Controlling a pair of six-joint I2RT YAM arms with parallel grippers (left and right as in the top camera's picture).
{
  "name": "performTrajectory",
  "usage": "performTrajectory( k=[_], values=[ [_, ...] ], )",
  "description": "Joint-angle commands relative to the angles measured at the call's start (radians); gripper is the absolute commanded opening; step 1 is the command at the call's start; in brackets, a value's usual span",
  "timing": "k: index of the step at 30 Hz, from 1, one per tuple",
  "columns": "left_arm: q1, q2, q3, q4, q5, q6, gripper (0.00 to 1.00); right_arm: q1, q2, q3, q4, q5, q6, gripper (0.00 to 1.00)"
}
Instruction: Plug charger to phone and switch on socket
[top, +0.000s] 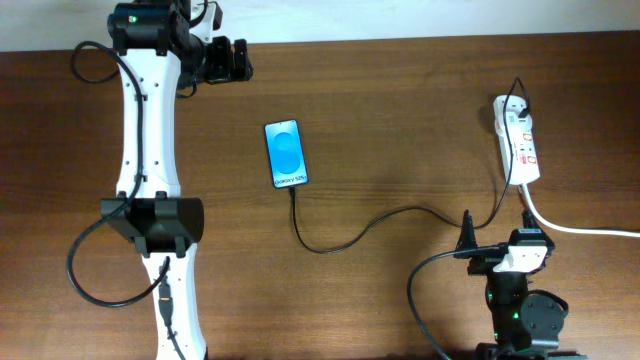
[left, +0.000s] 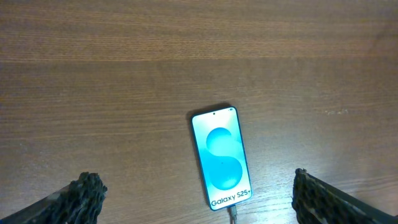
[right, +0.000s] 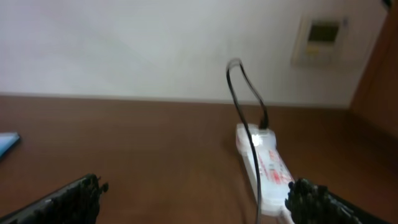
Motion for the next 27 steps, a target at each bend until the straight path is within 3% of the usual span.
performTrajectory(
  k=[1, 22, 25, 27],
  values=[
    [-0.001, -0.008, 0.009, -0.001, 0.011, 0.016, 0.99, 0.007, -0.010, -0.005, -0.031, 0.076, -0.004, 0.98],
    [-0.010, -0.015, 0.009, -0.002, 0.010, 0.016, 0.99, 0.007, -0.010, -0.005, -0.031, 0.076, -0.003, 0.98],
    [-0.051, -0.116, -0.027, -0.001, 0.010, 0.016, 0.99, 0.007, -0.010, -0.005, -0.031, 0.076, -0.003, 0.98],
    [-0.087, -0.258, -0.147, 0.028, -0.056, 0.035, 0.99, 0.007, -0.010, -0.005, -0.031, 0.076, -0.003, 0.98]
  ],
)
